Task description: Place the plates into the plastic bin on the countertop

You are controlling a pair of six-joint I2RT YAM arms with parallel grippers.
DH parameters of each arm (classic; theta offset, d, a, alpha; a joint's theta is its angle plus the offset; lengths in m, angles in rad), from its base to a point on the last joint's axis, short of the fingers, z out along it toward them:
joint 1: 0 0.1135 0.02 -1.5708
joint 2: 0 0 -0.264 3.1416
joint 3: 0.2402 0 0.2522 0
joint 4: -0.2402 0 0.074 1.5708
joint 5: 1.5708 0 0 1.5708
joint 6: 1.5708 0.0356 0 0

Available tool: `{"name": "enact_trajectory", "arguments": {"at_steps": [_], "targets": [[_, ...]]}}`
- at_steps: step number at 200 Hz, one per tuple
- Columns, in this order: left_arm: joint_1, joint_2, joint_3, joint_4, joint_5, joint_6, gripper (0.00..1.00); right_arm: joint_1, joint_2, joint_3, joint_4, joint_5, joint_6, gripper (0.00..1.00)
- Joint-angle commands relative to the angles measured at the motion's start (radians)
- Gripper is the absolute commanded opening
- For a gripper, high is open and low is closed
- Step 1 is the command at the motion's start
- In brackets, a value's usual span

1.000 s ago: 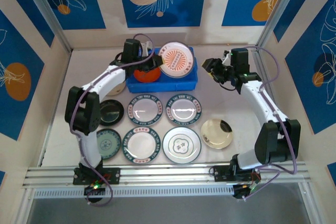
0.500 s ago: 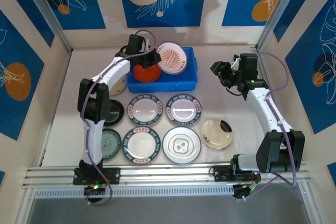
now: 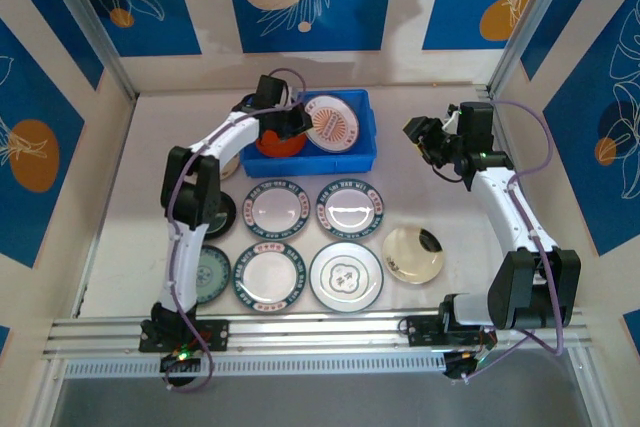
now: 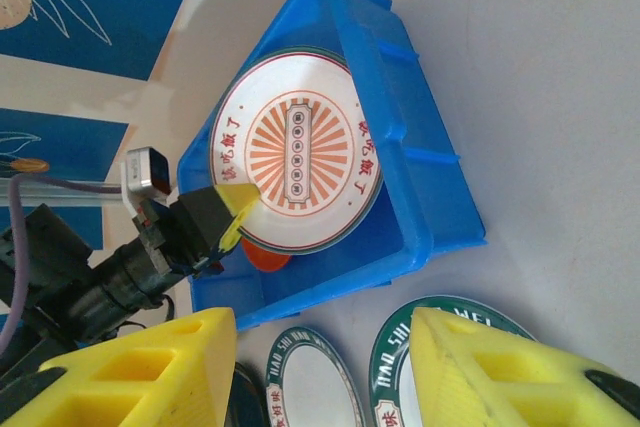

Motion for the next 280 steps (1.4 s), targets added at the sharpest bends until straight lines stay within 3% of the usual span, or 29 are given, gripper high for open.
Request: {"name": "enact_trajectory", "arguments": {"at_steps": [1, 83, 117, 171, 280], "targets": [[-0.015, 0.037, 0.054, 0.021, 0.012, -0.026, 0.0, -0.01, 0.007, -0.01, 0.003, -0.017, -0.006, 0.5], [-0.029, 0.109, 0.123, -0.051, -0.026, -0.009, 0.0, -0.017, 0.004, -0.035, 0.01, -0.017, -0.007, 0.5], [-0.037, 0.12, 0.167, -0.094, -0.045, 0.022, 0.26, -0.016, 0.012, -0.038, 0.018, -0.02, -0.006, 0.5], [-0.05, 0.12, 0.218, -0.173, -0.092, 0.066, 0.39, -0.014, 0.02, -0.028, 0.011, -0.021, -0.016, 0.5], [-0.062, 0.123, 0.274, -0.315, -0.218, 0.138, 0.43, 0.004, 0.04, -0.038, 0.009, -0.021, -0.035, 0.49]]}}
